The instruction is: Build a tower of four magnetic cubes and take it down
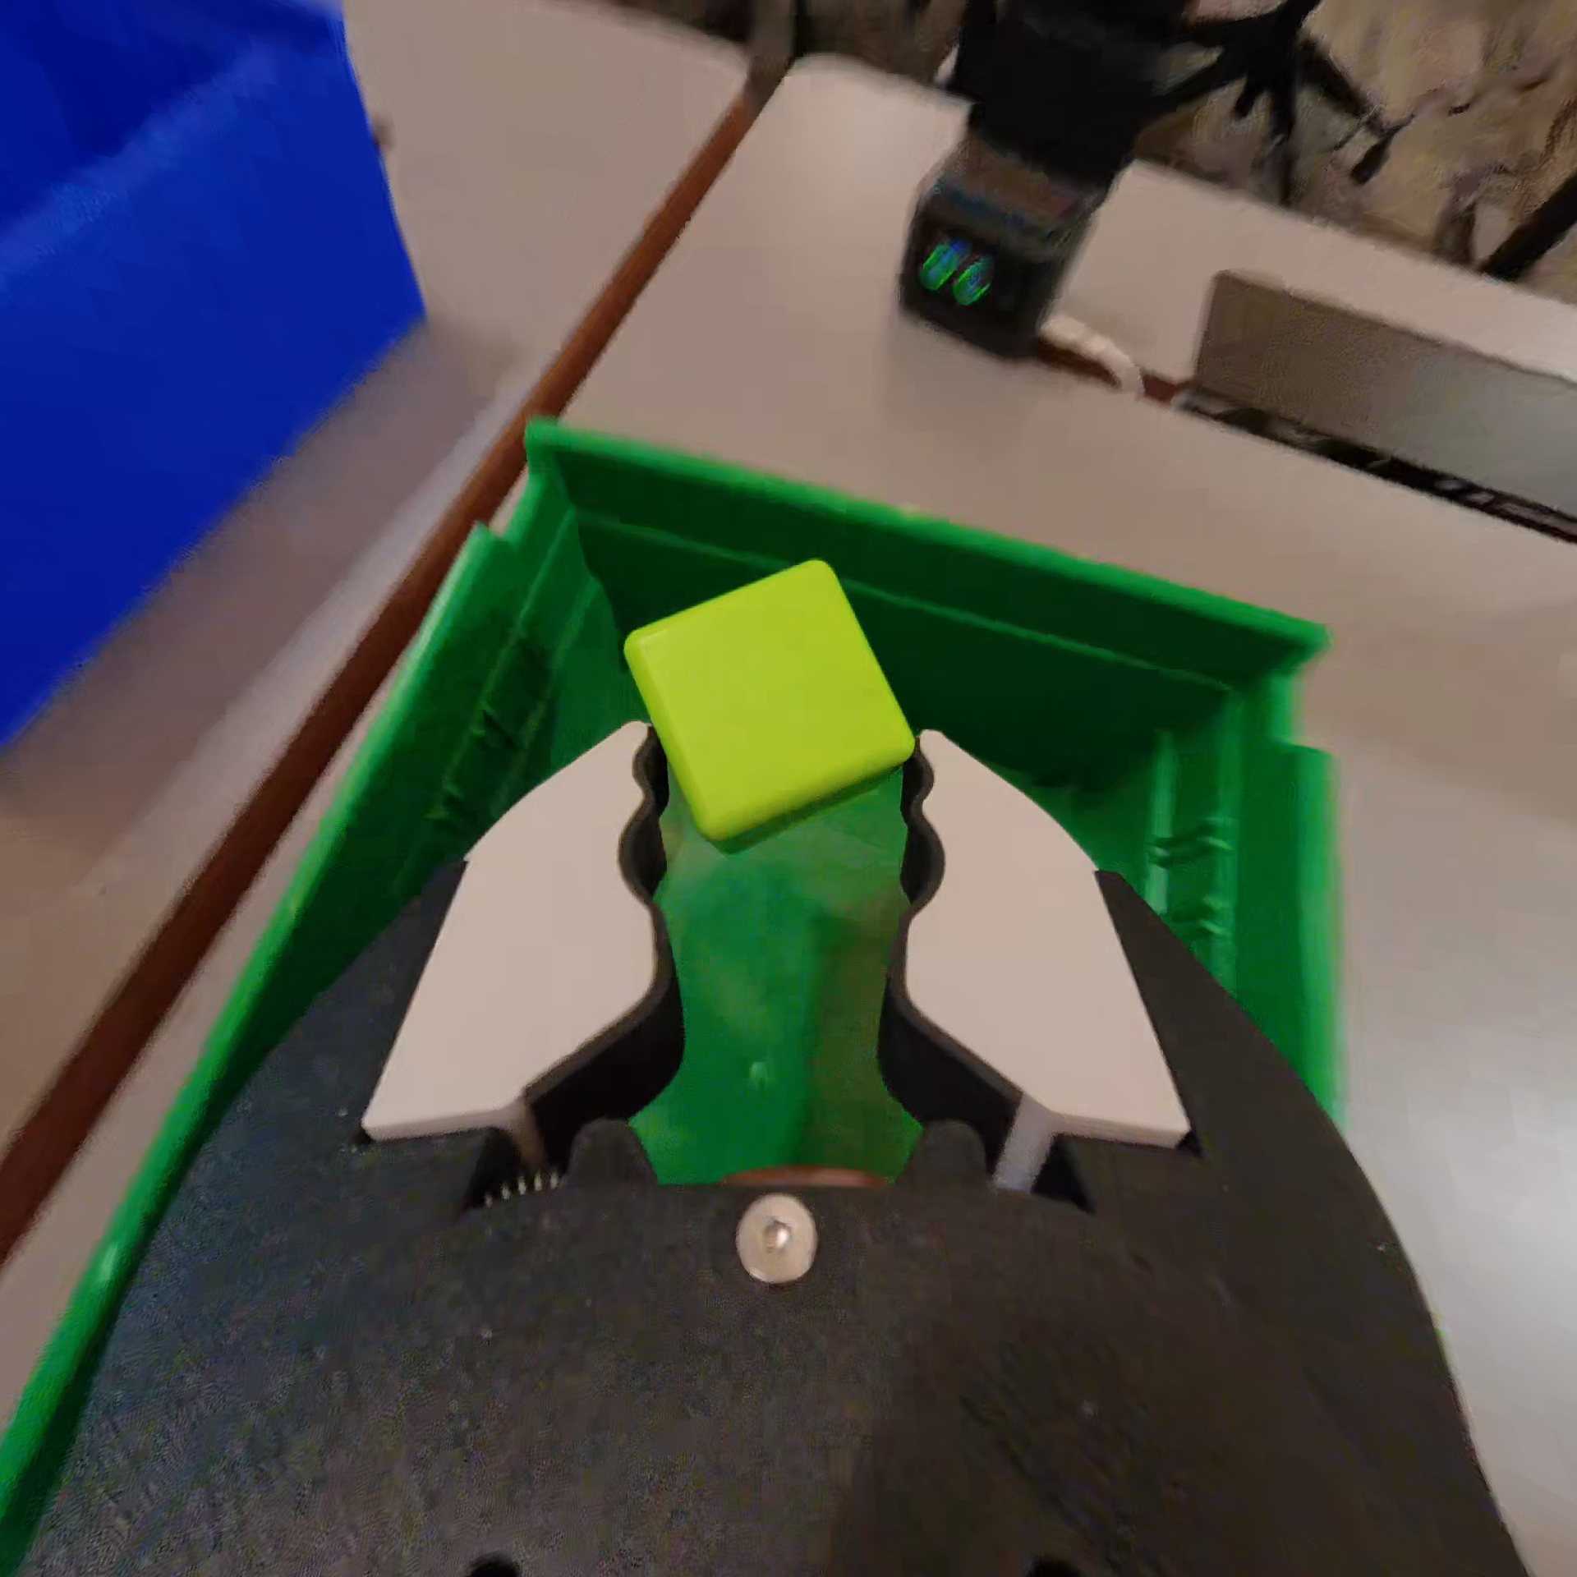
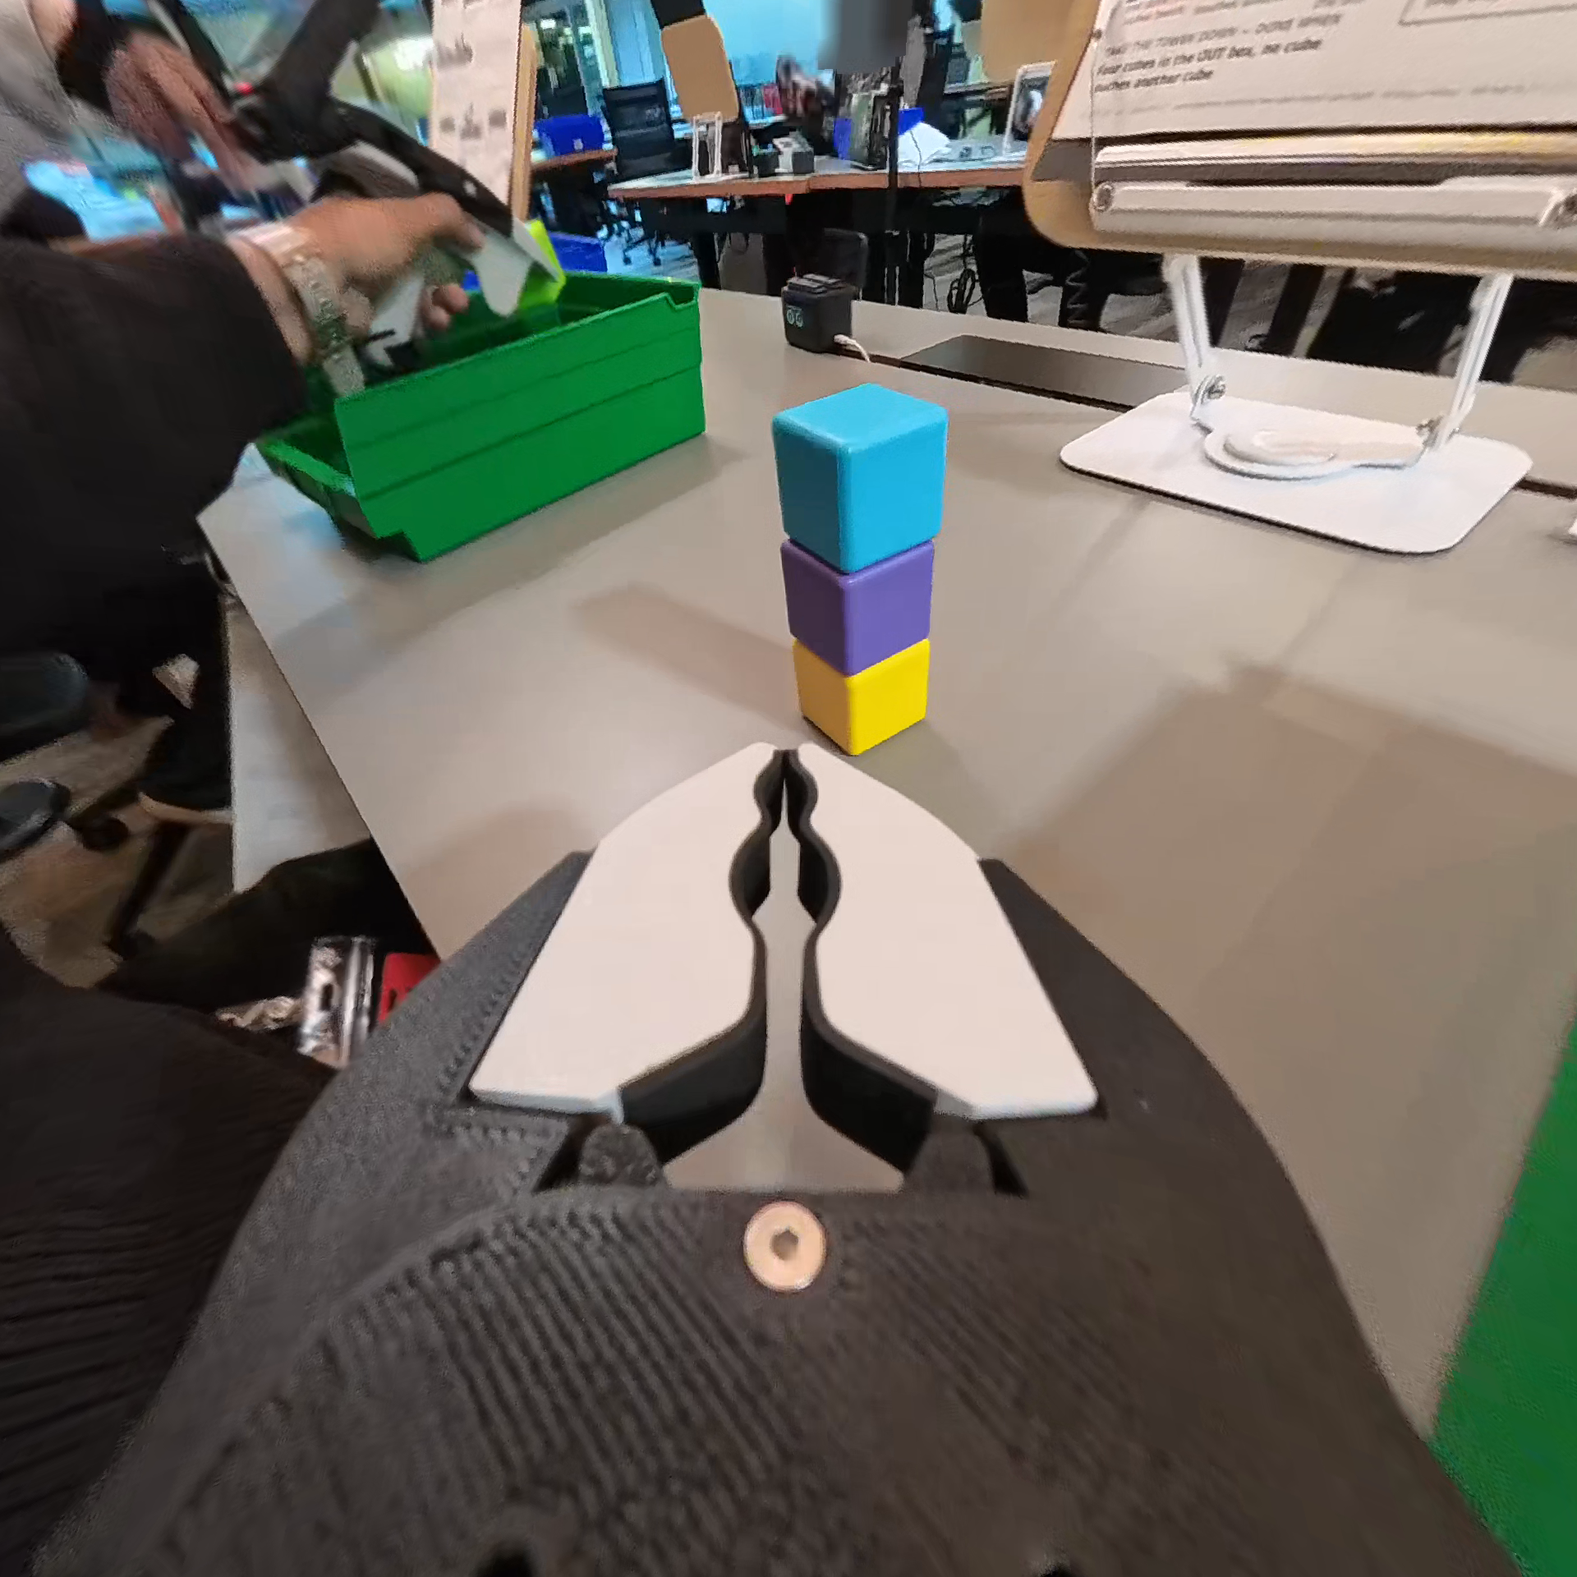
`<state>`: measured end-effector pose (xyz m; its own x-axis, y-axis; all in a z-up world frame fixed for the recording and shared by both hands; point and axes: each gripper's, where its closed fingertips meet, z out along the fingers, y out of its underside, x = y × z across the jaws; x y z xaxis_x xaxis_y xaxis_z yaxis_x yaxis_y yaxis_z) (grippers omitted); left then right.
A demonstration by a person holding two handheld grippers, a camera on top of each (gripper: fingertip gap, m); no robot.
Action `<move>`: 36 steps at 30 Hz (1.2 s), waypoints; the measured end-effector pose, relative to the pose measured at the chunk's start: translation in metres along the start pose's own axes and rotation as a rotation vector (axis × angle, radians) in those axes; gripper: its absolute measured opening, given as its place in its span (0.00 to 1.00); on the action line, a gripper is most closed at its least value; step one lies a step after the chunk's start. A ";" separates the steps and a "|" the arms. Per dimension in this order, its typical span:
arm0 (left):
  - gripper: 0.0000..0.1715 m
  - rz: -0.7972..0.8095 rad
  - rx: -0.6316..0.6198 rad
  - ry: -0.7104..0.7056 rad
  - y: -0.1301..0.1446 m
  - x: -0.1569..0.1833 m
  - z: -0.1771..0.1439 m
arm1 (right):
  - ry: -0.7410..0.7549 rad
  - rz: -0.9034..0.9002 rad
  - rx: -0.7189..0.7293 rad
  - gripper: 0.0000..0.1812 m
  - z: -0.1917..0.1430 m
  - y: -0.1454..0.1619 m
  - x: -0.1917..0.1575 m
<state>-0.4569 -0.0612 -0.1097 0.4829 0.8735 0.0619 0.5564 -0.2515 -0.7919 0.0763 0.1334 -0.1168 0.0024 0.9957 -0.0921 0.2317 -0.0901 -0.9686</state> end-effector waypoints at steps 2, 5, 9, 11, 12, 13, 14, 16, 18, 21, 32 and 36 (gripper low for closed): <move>0.32 0.106 0.125 0.102 -0.027 0.037 -0.039 | -0.017 0.063 0.016 0.00 -0.001 -0.002 -0.001; 0.33 0.309 0.276 0.409 -0.052 0.131 -0.102 | -0.058 0.178 0.029 0.00 0.000 -0.002 -0.004; 0.33 0.603 0.215 0.960 -0.010 0.258 -0.167 | -0.055 0.276 -0.006 0.00 -0.001 0.006 -0.001; 0.33 0.739 0.130 1.248 0.036 0.302 -0.200 | -0.021 0.213 -0.013 0.00 -0.003 0.007 -0.001; 0.33 0.812 0.104 1.323 0.055 0.317 -0.210 | -0.008 0.173 -0.013 0.00 -0.004 0.008 -0.002; 0.33 0.894 0.062 1.355 0.071 0.328 -0.215 | -0.003 0.140 -0.014 0.00 -0.006 0.008 -0.006; 0.33 0.979 0.025 1.372 0.085 0.338 -0.220 | -0.005 0.111 -0.015 0.00 -0.007 0.009 -0.010; 0.33 1.166 -0.011 1.388 0.111 0.349 -0.228 | -0.002 0.062 -0.027 0.00 -0.009 0.012 -0.017; 0.33 1.275 0.044 1.357 0.119 0.362 -0.229 | 0.014 0.019 -0.038 0.00 -0.012 0.015 -0.021; 0.33 1.265 -0.006 1.443 0.121 0.376 -0.236 | 0.057 -0.034 -0.049 0.00 -0.019 0.019 -0.022; 0.33 1.290 -0.115 1.628 0.134 0.394 -0.229 | 0.197 -0.094 -0.061 0.00 -0.047 0.027 -0.010; 0.33 1.321 -0.176 1.586 0.142 0.398 -0.213 | 0.207 -0.108 -0.059 0.00 -0.049 0.027 -0.012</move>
<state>-0.0416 0.1622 -0.0682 0.5391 -0.8400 0.0612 -0.5393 -0.4001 -0.7410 0.1302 0.1203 -0.1309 0.1724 0.9828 0.0660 0.2979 0.0118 -0.9545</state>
